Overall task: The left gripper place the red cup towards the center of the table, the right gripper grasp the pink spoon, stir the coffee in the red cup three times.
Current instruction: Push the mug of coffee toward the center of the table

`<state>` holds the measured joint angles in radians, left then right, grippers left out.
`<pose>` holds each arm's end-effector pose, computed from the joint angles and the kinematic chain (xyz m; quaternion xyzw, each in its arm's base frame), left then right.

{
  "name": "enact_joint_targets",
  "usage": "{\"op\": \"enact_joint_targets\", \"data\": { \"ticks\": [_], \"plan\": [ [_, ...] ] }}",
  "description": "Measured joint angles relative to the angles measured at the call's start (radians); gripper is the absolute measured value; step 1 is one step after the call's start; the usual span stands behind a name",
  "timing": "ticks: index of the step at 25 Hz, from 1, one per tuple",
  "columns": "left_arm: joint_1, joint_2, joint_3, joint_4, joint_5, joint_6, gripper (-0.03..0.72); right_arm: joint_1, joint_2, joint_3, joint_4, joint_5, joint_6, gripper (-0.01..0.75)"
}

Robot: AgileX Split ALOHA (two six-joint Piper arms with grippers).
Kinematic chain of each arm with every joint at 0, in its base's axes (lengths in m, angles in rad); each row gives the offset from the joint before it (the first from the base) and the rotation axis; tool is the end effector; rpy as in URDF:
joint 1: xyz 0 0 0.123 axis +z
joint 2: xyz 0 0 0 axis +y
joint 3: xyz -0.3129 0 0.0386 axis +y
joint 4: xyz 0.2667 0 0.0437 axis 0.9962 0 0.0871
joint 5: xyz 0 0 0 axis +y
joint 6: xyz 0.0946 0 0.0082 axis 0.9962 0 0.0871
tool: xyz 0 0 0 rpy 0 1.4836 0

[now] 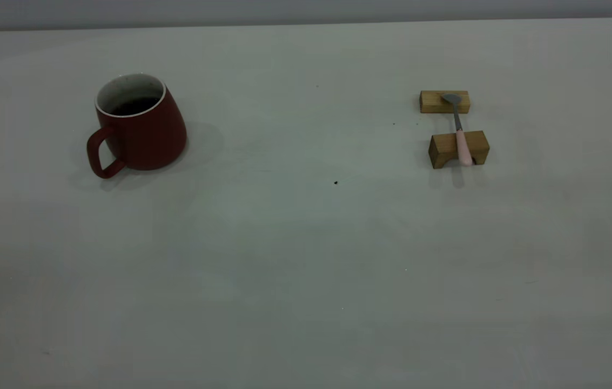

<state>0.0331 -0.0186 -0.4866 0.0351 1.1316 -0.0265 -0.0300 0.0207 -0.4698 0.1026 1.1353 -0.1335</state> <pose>-0.0200 0.0024 0.2743 -0.0273 0.8693 0.0191 0.4931 -0.0123 0.0092 0.2700 -0.0483 0.8818 0.0130 0.4690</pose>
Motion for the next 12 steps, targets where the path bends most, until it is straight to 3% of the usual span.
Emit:
{"op": "enact_joint_targets", "data": {
  "ticks": [6,12],
  "plan": [
    [-0.016,0.017,-0.01,0.018,0.014,-0.006,0.573,0.0,0.0,0.0,0.0,0.0,0.0,0.419],
    [-0.024,0.324,-0.115,0.042,-0.03,-0.019,0.573,0.0,0.0,0.0,0.001,0.0,0.0,0.419]
  ]
}}
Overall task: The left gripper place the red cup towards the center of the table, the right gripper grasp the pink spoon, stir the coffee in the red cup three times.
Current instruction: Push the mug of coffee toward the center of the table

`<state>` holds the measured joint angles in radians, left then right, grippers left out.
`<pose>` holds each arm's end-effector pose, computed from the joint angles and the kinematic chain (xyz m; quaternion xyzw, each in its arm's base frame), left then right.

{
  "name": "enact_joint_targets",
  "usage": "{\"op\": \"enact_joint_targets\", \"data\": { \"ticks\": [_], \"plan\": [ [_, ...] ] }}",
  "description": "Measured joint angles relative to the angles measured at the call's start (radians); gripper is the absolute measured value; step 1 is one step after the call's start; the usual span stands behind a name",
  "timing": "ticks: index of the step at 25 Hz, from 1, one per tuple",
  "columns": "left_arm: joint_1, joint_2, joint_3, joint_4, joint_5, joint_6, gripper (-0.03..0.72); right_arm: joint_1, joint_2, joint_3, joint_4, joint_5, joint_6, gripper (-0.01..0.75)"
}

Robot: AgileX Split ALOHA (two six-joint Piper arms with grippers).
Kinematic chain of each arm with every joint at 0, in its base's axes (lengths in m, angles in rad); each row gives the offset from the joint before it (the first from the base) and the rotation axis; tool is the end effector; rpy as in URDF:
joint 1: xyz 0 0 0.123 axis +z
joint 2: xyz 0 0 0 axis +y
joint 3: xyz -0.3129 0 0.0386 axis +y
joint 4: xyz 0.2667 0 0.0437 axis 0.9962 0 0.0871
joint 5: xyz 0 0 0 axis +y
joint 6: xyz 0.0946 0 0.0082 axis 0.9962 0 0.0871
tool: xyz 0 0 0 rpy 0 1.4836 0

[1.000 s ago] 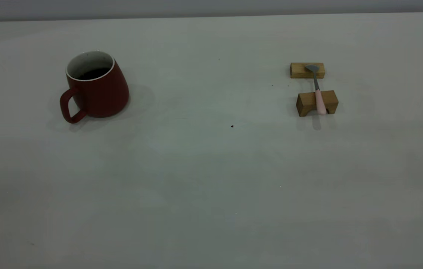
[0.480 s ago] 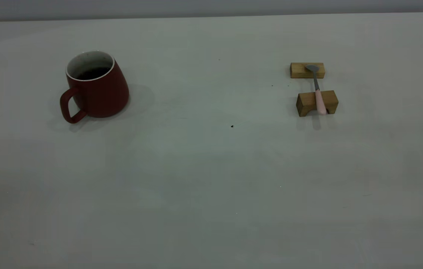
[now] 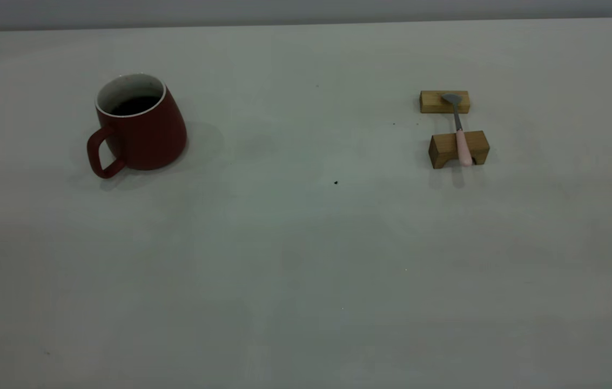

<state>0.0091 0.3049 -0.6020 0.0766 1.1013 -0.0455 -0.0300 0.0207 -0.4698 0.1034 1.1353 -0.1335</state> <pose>0.0267 0.0067 0.3114 -0.0232 0.9093 0.0307 0.4144 -0.0123 0.0093 0.2700 -0.0483 0.8818 0.0134 0.4690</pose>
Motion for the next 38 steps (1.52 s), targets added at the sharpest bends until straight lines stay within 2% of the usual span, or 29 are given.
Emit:
{"op": "enact_joint_targets", "data": {
  "ticks": [6,11,18,22,27,38],
  "plan": [
    [0.0,0.476,-0.098,0.026,-0.183,0.012,0.577,0.0,0.0,0.0,0.0,0.0,0.0,0.419],
    [0.0,0.814,-0.174,0.026,-0.348,0.088,0.654,0.0,0.0,0.0,0.0,0.0,0.0,0.419],
    [-0.004,1.194,-0.276,-0.077,-0.541,0.267,0.671,0.0,0.0,0.0,0.0,0.0,0.0,0.419],
    [-0.031,1.36,-0.337,-0.132,-0.609,0.351,0.671,0.0,0.0,0.0,0.0,0.0,0.0,0.419],
    [-0.074,1.526,-0.416,-0.136,-0.665,0.368,0.671,0.0,0.0,0.0,0.0,0.0,0.0,0.419],
    [-0.091,1.787,-0.522,-0.136,-0.755,0.423,0.651,0.0,0.0,0.0,0.0,0.0,0.0,0.418]
  ]
}}
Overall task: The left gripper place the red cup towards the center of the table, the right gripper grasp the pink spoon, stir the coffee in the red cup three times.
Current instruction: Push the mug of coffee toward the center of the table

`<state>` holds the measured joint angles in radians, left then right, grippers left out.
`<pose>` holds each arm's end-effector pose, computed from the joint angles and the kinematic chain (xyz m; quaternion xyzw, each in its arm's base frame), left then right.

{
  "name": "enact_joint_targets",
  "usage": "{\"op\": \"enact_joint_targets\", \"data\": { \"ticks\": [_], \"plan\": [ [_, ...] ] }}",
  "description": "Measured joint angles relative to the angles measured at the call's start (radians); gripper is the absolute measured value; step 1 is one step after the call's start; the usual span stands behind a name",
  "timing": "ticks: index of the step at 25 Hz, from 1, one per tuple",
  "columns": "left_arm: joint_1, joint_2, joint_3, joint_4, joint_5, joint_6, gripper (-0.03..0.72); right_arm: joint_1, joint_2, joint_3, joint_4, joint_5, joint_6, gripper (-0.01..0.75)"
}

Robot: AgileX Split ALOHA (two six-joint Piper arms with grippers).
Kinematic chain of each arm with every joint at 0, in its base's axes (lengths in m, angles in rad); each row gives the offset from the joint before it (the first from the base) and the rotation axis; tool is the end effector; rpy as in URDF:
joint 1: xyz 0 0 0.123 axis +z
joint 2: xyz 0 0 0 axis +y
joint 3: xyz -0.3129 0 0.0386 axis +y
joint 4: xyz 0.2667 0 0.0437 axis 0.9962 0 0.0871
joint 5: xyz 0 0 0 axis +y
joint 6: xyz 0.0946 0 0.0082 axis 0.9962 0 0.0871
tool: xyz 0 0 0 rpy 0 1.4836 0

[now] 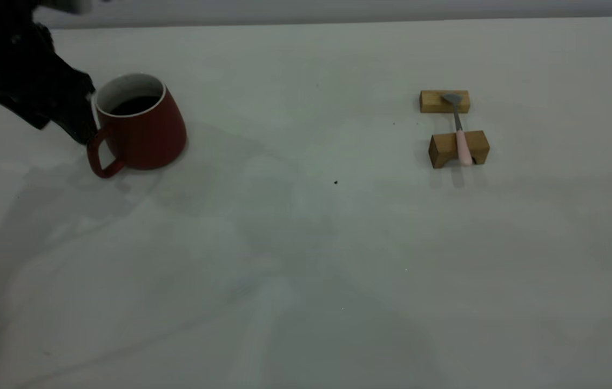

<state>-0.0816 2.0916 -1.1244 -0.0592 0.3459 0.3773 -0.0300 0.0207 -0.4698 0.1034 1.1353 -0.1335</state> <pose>0.4071 -0.0352 0.0911 0.1989 0.9648 0.0108 0.1718 -0.0123 0.0093 0.2700 -0.0483 0.8818 0.0134 0.4690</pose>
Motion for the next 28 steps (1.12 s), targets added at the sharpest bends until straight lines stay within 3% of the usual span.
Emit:
{"op": "enact_joint_targets", "data": {
  "ticks": [5,12,22,28],
  "plan": [
    [-0.028,0.064,-0.009,0.0,-0.089,0.029,0.622,0.0,0.0,0.0,0.0,0.0,0.0,0.418],
    [-0.04,0.12,-0.019,0.0,-0.151,0.034,0.518,0.0,0.0,0.0,0.0,0.0,0.0,0.418],
    [-0.053,0.144,-0.061,0.0,-0.132,0.035,0.195,0.0,0.0,0.0,0.0,0.0,0.0,0.418],
    [-0.072,0.145,-0.072,0.0,-0.124,0.034,0.195,0.0,0.0,0.0,0.0,0.0,0.0,0.418]
  ]
}}
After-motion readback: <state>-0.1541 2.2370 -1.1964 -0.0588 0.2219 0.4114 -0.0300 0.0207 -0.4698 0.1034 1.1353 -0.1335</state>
